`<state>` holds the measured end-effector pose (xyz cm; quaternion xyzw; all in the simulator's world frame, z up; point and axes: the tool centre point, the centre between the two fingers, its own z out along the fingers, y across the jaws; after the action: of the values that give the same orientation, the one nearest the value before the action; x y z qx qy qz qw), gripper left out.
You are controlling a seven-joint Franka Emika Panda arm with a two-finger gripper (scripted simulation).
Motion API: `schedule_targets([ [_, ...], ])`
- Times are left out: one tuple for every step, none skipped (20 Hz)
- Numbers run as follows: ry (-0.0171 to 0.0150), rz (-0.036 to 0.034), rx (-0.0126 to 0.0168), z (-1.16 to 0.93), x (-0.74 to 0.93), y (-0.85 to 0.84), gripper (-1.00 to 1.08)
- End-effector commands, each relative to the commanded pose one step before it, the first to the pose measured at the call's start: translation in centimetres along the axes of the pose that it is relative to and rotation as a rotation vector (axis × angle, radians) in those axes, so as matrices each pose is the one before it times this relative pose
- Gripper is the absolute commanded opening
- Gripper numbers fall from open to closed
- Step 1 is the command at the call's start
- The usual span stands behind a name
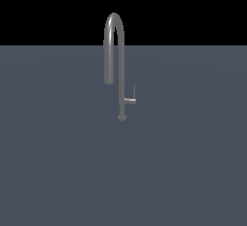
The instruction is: Turn on the faucet by rotating a designated handle.
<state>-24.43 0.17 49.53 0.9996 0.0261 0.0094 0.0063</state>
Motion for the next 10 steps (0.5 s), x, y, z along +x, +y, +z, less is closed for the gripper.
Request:
schedule_targets([
  [0.00000,0.00000,0.00000,0.000,0.000,0.001,-1.00],
  [0.00000,0.00000,0.00000,-0.008,0.000,-0.031,-1.00],
  [-0.00123,0.00157,0.00149,0.019,0.056,0.030,-1.00],
  [-0.00152,0.00194,0.00186,0.013,0.070,-0.004,-1.00],
  [-0.00215,0.00275,0.00263,0.019,0.098,-0.003,-1.00],
  [-0.00278,0.00356,0.00340,0.025,0.127,-0.002,-1.00],
  [-0.00339,0.00435,0.00416,0.031,0.155,-0.003,-1.00],
  [-0.00400,0.00512,0.00490,0.036,0.183,-0.005,-1.00],
  [-0.00464,0.00594,0.00568,0.042,0.213,-0.005,-1.00],
  [-0.00526,0.00673,0.00644,0.047,0.241,-0.007,-1.00],
])
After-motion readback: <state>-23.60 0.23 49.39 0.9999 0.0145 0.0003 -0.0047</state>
